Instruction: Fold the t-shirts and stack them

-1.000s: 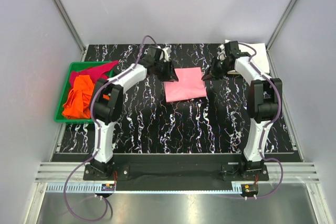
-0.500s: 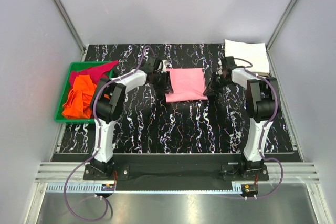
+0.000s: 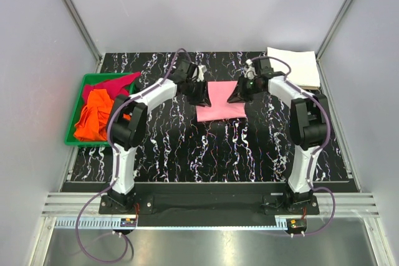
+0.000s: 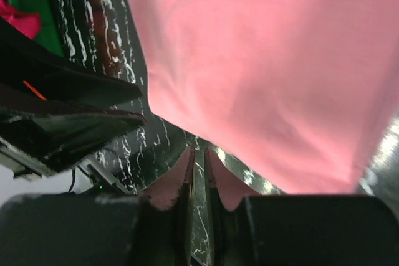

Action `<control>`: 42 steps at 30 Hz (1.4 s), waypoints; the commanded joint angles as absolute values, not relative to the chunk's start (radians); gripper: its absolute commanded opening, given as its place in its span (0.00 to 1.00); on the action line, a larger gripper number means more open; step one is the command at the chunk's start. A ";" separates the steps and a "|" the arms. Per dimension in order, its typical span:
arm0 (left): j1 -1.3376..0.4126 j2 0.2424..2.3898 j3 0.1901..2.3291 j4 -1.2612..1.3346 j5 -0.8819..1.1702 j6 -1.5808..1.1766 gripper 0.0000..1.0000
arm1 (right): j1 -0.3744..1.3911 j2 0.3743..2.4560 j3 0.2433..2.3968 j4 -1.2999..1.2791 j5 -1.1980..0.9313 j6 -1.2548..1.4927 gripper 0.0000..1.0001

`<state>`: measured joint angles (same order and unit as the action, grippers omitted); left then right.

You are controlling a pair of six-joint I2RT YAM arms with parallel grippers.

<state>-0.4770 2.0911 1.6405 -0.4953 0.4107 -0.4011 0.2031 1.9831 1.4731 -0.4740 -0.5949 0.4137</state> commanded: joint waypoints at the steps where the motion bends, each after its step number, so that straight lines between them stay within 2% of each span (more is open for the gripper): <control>1: -0.491 2.089 1.622 -0.483 0.396 -0.434 0.40 | 0.230 2.078 1.522 -0.443 -0.696 0.405 0.17; 8: -0.492 2.114 1.511 -0.515 0.246 -0.463 0.39 | 0.215 2.212 1.552 -0.457 -0.571 0.365 0.15; 12: -0.492 2.094 1.512 -0.574 0.144 -0.440 0.39 | 0.218 2.125 1.549 -0.462 -0.522 0.365 0.15; 15: -0.486 2.073 1.552 -0.613 0.098 -0.420 0.39 | 0.218 2.048 1.539 -0.468 -0.552 0.376 0.18; 17: -0.483 2.059 1.577 -0.633 0.095 -0.413 0.39 | 0.219 2.011 1.522 -0.471 -0.555 0.382 0.23; 20: -0.483 2.025 1.618 -0.640 0.148 -0.402 0.41 | 0.219 1.964 1.476 -0.485 -0.560 0.385 0.24; 26: -0.491 2.025 1.651 -0.626 0.251 -0.428 0.42 | 0.218 1.988 1.385 -0.482 -0.546 0.367 0.22; 31: -0.492 2.063 1.603 -0.621 0.201 -0.423 0.41 | 0.218 2.011 1.336 -0.469 -0.456 0.353 0.18; 35: -0.483 2.091 1.579 -0.623 0.173 -0.417 0.41 | 0.215 1.967 1.309 -0.468 -0.364 0.357 0.13; 42: -0.477 2.042 1.583 -0.623 0.178 -0.410 0.41 | 0.218 1.826 1.244 -0.419 -0.397 0.387 0.09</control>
